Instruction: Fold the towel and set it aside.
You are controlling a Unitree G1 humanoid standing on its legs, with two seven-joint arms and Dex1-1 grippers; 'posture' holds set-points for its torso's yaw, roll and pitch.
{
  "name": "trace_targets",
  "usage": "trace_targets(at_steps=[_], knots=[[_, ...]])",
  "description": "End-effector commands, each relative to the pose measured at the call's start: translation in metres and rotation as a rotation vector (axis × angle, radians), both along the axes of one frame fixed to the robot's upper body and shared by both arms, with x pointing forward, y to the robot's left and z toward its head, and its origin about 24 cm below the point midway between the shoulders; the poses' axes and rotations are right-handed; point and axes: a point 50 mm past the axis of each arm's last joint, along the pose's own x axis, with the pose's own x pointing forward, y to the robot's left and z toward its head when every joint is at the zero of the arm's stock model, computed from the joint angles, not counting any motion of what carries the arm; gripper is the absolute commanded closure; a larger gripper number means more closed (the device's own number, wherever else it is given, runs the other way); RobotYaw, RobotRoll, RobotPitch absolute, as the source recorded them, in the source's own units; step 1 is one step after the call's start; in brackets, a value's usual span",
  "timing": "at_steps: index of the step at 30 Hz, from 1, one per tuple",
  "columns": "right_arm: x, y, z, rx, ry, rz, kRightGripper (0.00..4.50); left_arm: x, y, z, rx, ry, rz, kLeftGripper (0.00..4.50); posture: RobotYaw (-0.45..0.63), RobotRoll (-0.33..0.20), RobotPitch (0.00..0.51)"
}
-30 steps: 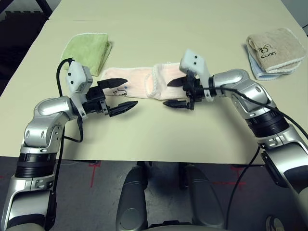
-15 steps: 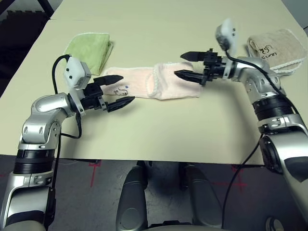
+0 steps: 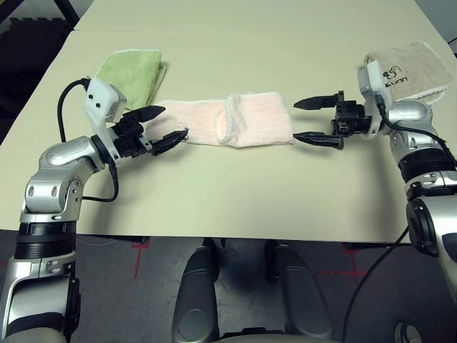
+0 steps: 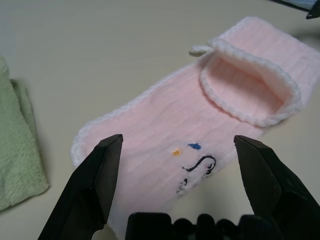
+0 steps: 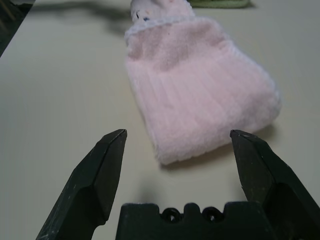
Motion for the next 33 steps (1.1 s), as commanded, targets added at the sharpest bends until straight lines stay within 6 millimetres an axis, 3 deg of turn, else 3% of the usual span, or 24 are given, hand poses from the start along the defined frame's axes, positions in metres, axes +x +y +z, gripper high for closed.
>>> trace_targets(at_steps=[1,6,11,19,26,33], knots=[[-0.008,-0.017,0.000,0.010,-0.015,-0.041,0.03,0.000,0.004,0.006,-0.024,0.009,0.018,0.00,0.00,0.000,0.238],[-0.017,-0.024,-0.004,0.013,-0.022,-0.061,0.03,0.001,0.010,0.013,-0.070,0.080,-0.008,0.00,-0.02,0.000,0.242],[-0.018,-0.018,-0.003,0.043,-0.030,-0.068,0.03,-0.002,0.009,0.022,-0.210,0.217,-0.021,0.00,-0.02,0.000,0.240],[-0.017,-0.007,0.001,0.062,-0.036,-0.053,0.03,-0.014,0.035,0.022,-0.363,0.488,0.159,0.00,-0.01,0.000,0.244],[-0.017,-0.007,0.001,0.054,-0.029,-0.051,0.03,-0.019,0.050,0.007,-0.474,0.642,0.293,0.00,-0.01,0.000,0.251],[-0.018,-0.009,0.000,0.048,-0.016,-0.051,0.03,-0.018,0.039,-0.007,-0.575,0.765,0.258,0.00,-0.02,0.000,0.252]])
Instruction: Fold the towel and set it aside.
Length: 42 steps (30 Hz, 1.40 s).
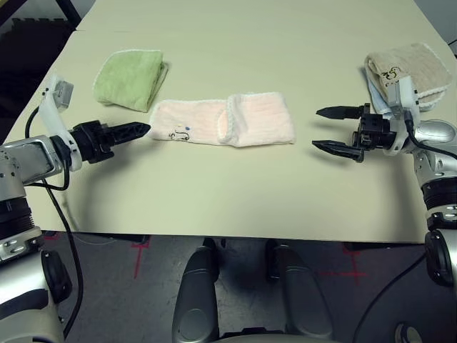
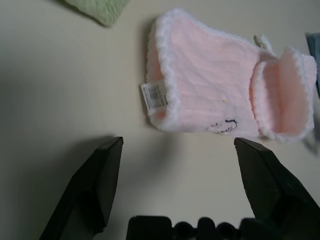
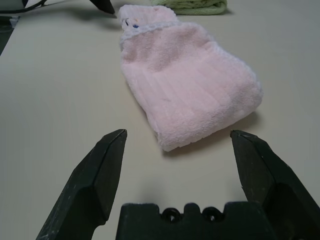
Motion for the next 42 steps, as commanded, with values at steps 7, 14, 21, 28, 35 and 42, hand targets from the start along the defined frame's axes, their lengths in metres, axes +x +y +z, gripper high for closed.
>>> trace_targets(at_steps=[7,14,21,28,35,42], knots=[[-0.008,0.000,-0.003,-0.029,0.034,0.053,0.03,0.011,-0.006,-0.002,-0.135,0.039,0.030,0.00,-0.02,0.000,0.252],[-0.008,0.002,0.000,-0.026,0.026,0.051,0.03,0.018,-0.008,-0.005,-0.178,0.059,0.054,0.00,-0.04,0.000,0.249],[-0.008,0.002,0.000,-0.033,0.021,0.050,0.03,0.020,-0.010,-0.008,-0.199,0.083,0.049,0.00,-0.04,0.000,0.249],[-0.008,0.002,-0.001,-0.039,0.022,0.050,0.00,0.024,-0.012,-0.006,-0.211,0.069,0.069,0.73,-0.04,0.000,0.243],[-0.008,0.003,-0.002,-0.044,0.026,0.051,0.00,0.026,-0.009,-0.006,-0.220,0.049,0.102,3.45,-0.04,0.000,0.242],[-0.009,0.003,-0.005,-0.049,0.032,0.049,0.00,0.025,-0.004,-0.005,-0.224,0.036,0.130,4.46,-0.04,0.000,0.245]])
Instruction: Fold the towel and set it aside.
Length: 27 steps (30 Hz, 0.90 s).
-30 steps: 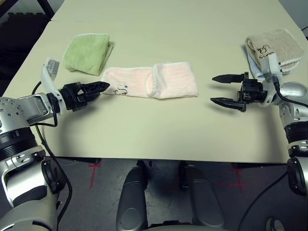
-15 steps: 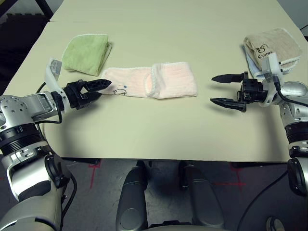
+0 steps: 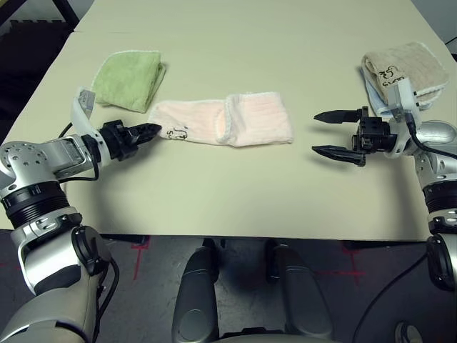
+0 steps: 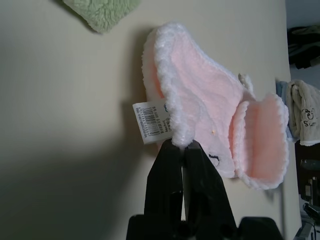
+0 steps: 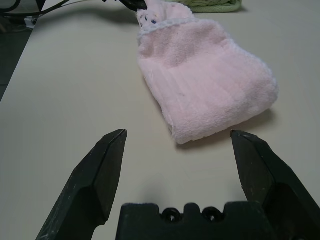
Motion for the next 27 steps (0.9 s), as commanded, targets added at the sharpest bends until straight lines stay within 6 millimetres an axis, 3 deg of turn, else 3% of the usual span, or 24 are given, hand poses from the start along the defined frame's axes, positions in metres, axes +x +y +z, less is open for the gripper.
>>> trace_targets(at_steps=[1,10,15,22,27], knots=[[-0.002,-0.001,-0.004,-0.028,0.009,0.001,0.00,-0.003,0.007,0.001,-0.003,0.004,0.025,4.46,-0.04,0.000,0.245],[0.001,0.001,-0.005,-0.029,0.009,-0.001,0.00,-0.026,0.031,0.005,0.092,0.034,0.018,4.46,-0.03,0.000,0.244],[0.003,0.004,-0.005,-0.030,0.010,0.004,0.00,-0.033,0.034,0.006,0.119,0.026,-0.007,4.46,-0.01,0.000,0.243],[0.005,0.005,-0.004,-0.034,0.009,0.010,0.00,-0.030,0.018,0.031,0.130,-0.081,-0.096,4.46,-0.01,0.000,0.243],[0.005,0.004,-0.004,-0.037,0.007,0.008,0.00,-0.025,-0.008,0.061,0.120,-0.191,-0.214,4.46,0.00,0.000,0.241]])
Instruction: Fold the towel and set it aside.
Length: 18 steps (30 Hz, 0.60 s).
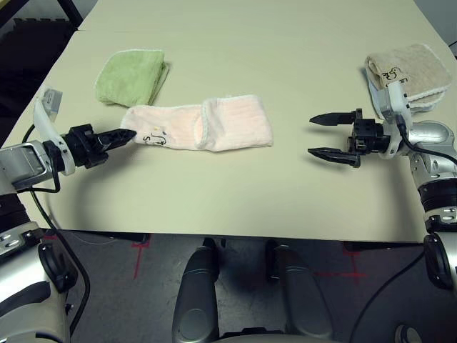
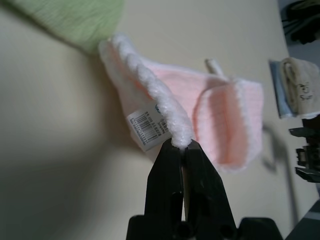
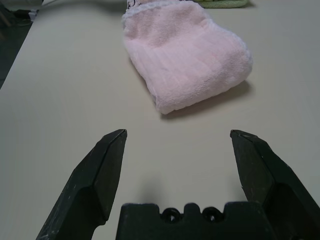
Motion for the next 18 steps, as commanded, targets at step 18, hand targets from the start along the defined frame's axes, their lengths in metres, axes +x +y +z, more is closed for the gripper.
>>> trace_targets(at_steps=[18], knots=[[0.012,0.003,0.003,0.110,0.042,-0.119,0.00,-0.027,-0.100,0.033,0.065,-0.129,-0.673,4.46,-0.02,0.000,0.239]])
